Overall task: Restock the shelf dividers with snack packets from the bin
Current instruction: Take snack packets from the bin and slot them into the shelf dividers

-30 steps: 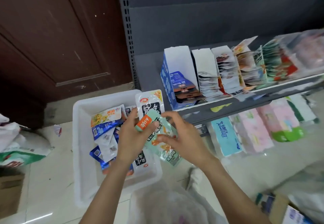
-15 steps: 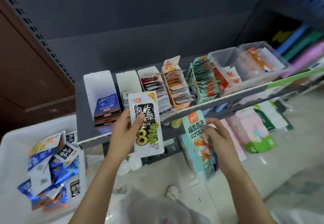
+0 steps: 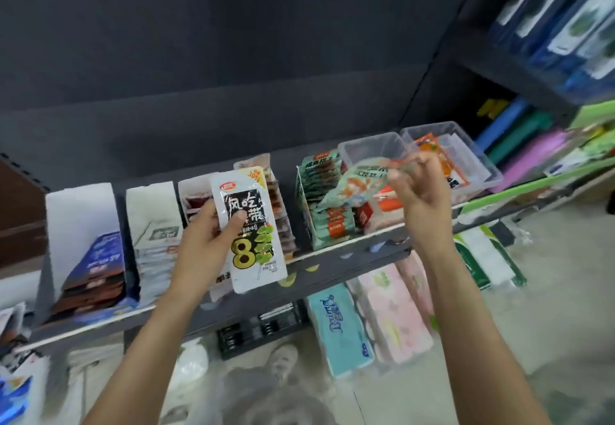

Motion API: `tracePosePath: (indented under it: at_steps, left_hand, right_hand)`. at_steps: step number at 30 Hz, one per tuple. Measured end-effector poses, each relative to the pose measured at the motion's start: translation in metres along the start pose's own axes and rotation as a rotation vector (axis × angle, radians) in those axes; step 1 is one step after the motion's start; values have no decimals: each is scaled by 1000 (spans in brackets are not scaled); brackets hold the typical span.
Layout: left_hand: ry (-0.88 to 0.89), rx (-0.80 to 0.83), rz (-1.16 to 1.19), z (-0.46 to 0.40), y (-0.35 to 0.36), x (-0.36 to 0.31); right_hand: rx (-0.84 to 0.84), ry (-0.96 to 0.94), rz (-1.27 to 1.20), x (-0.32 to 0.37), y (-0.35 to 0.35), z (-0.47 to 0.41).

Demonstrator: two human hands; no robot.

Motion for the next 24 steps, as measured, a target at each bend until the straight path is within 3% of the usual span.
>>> tracePosePath:
  at_steps: [6, 9, 18, 24]
  left_hand:
    - [27, -37, -94, -38, 16, -5]
    - [33, -41, -165, -49, 18, -5]
    - [-15, -68, -60, -62, 23, 3]
    - [-40, -76, -44, -65, 25, 6]
  right_hand:
    - [-71, -54, -39, -18, 21, -95]
    - [45, -43, 3, -37, 48, -131]
    - [391, 15, 201, -83, 77, -151]
    - [473, -23, 441, -113, 90, -131]
Point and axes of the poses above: each hand's wrist, its own z-axis away from the middle knuckle, its own y-axis out of the palm, x = y × z, the point moved 6 cm from there along -z, towards the middle knuckle, and after that the axes turned 5 degrees about z, right-handed, at the moved point
